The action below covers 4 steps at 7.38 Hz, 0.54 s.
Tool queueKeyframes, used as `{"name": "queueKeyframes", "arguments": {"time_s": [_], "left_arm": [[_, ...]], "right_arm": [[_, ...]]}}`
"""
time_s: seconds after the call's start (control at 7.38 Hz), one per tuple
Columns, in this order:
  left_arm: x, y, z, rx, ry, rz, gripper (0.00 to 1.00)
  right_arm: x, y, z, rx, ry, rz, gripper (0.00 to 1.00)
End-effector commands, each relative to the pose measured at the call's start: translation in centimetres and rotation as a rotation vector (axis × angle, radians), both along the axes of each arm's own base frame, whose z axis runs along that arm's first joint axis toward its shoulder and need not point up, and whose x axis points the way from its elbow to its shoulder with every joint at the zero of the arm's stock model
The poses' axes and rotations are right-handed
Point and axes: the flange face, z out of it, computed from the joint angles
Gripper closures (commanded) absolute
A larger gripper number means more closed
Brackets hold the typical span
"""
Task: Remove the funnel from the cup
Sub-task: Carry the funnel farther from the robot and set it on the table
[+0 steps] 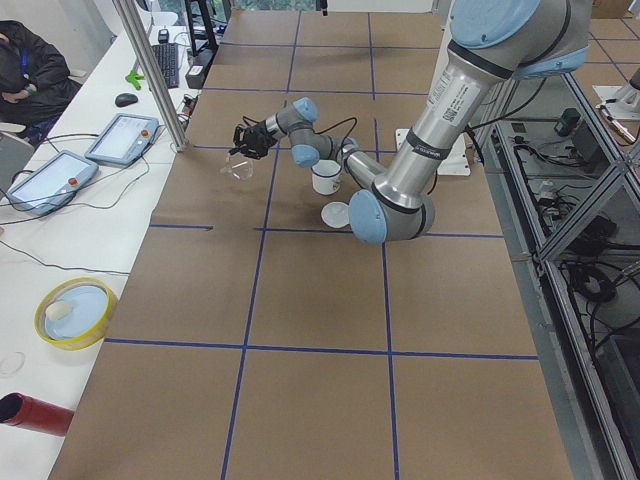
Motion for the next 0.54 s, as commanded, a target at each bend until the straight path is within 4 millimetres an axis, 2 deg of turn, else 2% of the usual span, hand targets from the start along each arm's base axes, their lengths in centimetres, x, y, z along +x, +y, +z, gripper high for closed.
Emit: {"name": "queueKeyframes", "arguments": {"time_s": [0.0, 0.14, 0.41], "left_arm": [[2.20, -1.90, 1.49, -0.018, -0.033, -0.008, 1.00], [2.23, -1.89, 1.50, -0.015, -0.041, -0.001, 0.94], [2.27, -1.89, 1.72, -0.003, -0.082, 0.019, 0.58]], "right_arm": [[0.00, 0.00, 0.00, 0.000, 0.000, 0.000, 0.00], [0.00, 0.00, 0.00, 0.000, 0.000, 0.000, 0.00], [0.00, 0.01, 0.02, -0.001, 0.000, 0.000, 0.00]]}}
